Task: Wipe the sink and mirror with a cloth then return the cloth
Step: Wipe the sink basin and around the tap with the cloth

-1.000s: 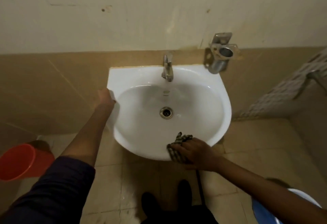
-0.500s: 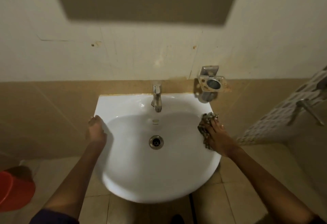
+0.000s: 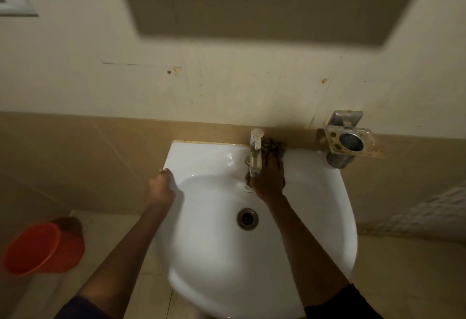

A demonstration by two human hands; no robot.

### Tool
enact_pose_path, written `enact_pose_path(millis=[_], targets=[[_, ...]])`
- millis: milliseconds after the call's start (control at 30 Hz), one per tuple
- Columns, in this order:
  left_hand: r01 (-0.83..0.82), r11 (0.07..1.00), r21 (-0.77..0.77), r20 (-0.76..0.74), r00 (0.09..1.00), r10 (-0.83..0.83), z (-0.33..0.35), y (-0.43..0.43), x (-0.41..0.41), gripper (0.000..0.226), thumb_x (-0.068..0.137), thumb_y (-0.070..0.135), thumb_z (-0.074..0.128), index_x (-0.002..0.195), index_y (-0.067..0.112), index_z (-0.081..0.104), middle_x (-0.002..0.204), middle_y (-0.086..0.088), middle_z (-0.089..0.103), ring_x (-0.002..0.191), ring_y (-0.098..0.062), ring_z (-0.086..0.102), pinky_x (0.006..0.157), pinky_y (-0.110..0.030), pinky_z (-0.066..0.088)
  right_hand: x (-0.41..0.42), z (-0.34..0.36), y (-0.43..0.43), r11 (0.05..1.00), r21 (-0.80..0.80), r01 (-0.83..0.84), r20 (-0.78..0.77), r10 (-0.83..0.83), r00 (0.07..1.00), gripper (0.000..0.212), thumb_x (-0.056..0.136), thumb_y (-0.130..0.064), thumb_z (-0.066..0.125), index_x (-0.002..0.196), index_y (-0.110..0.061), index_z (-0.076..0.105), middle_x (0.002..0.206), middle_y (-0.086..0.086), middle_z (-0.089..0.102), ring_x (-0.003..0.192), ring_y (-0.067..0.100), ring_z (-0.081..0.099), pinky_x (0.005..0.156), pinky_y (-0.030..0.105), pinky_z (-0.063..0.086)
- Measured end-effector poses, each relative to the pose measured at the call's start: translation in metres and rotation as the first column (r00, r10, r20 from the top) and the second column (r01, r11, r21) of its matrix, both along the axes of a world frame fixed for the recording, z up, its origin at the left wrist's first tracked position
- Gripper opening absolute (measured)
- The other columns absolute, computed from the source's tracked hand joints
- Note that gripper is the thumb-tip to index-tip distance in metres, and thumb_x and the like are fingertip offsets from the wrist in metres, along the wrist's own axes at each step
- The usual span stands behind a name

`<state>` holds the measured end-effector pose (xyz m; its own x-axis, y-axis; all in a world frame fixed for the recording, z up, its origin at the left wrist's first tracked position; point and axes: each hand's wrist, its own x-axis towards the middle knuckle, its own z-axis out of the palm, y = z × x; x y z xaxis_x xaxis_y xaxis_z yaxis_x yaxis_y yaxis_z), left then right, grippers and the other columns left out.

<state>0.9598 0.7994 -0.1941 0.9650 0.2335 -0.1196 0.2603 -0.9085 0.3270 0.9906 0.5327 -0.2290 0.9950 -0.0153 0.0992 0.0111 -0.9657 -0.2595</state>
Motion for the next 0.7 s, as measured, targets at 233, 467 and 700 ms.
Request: enact_pose_path(millis=[233, 467, 700], targets=[[0.003, 1.0, -0.027, 0.009, 1.0, -0.003, 0.005, -0.002, -0.005, 0.027, 0.074, -0.006, 0.05, 0.101, 0.0, 0.053, 0.116, -0.025, 0.061, 0.103, -0.046, 0.058, 0.083, -0.041, 0.049, -0.031, 0.001, -0.013, 0.983, 0.182, -0.033, 0.112, 0.013, 0.994, 0.062, 0.078, -0.009, 0.056, 0.137, 0.0, 0.036, 0.121, 0.03, 0.052, 0.119, 0.049, 0.044, 0.106, 0.057, 0.033], [0.003, 0.994, -0.108, 0.097, 0.995, 0.008, 0.001, 0.002, -0.006, 0.013, 0.08, 0.0, 0.05, 0.074, 0.008, 0.042, 0.098, -0.026, 0.064, 0.091, -0.044, 0.061, 0.064, -0.03, 0.034, -0.081, -0.012, 0.079, 0.712, 0.677, 0.184, 0.032, -0.278, 0.96, 0.079, 0.072, 0.025, 0.047, 0.143, -0.001, 0.025, 0.149, 0.029, 0.021, 0.138, 0.04, 0.026, 0.111, 0.05, 0.031], [0.03, 0.983, -0.18, 0.159, 0.987, -0.001, 0.002, -0.009, -0.012, 0.023, 0.091, 0.005, 0.038, 0.102, -0.009, 0.052, 0.118, -0.03, 0.055, 0.109, -0.045, 0.053, 0.086, -0.045, 0.043, -0.069, -0.002, 0.155, 0.537, 0.804, 0.255, -0.078, -0.33, 0.941, 0.075, 0.088, 0.001, 0.05, 0.145, -0.014, 0.004, 0.152, 0.026, 0.009, 0.14, 0.043, 0.015, 0.114, 0.048, 0.021]])
